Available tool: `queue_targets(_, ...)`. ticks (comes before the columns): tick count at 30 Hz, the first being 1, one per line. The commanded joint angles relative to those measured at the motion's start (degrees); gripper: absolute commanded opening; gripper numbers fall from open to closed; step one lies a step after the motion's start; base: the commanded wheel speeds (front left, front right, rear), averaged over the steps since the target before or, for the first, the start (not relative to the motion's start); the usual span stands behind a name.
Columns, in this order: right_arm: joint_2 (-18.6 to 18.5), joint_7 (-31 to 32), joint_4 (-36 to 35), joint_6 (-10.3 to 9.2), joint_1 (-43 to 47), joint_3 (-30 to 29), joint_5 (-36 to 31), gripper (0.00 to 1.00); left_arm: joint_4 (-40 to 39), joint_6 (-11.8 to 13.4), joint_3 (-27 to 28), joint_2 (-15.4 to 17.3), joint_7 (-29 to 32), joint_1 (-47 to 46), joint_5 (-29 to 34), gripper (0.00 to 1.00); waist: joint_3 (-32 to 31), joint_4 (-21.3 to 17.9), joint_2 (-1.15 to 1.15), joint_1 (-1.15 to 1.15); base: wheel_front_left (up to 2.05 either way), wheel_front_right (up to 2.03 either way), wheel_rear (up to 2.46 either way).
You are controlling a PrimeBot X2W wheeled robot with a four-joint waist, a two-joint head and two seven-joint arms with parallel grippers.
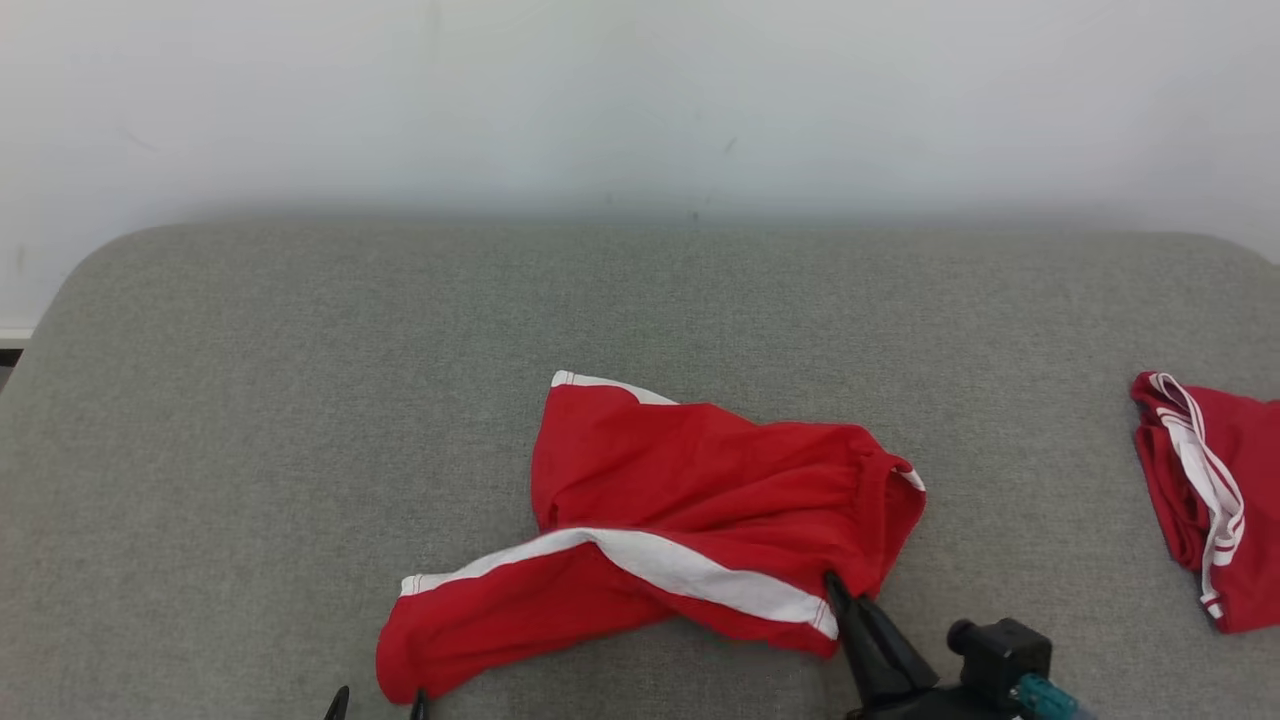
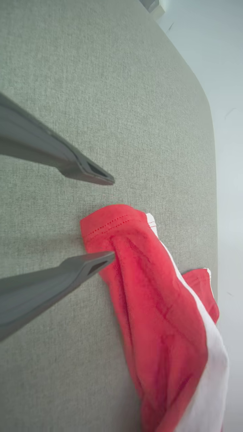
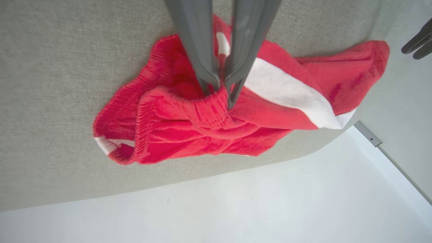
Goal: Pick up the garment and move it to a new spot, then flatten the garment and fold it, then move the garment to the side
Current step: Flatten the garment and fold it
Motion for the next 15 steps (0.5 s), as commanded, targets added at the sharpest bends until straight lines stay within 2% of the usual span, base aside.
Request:
queue_targets(1, -0.39, -0.04, -0.41, -0.15, 0.76, -0.26, 0.09, 0.00, -0.16, -0.01, -0.06, -0.21, -0.17, 0.34, -0.04, 1.00, -0.20, -0.66, 0.00, 0.00, 0.00, 0.00, 0.00)
queue_targets(8, -2.61, -0.03, -2.46, -0.15, 0.59, -4.47, 1.78, 0.00, -0.40, 0.06, -1.09, -0.41, -0.17, -0.59, -0.23, 1.00, 0.25, -2.16, 0.00, 0.00, 0.00, 0.00, 0.00)
queue_targets(15, -4.75, -0.04, 4.28, -0.15, -4.93, -2.96, 1.03, 0.00, -0.04, -0.29, -2.25, -0.45, -0.17, -2.05, -0.22, 1.00, 2.29, -0.79, 0.00, 0.00, 0.00, 0.00, 0.00)
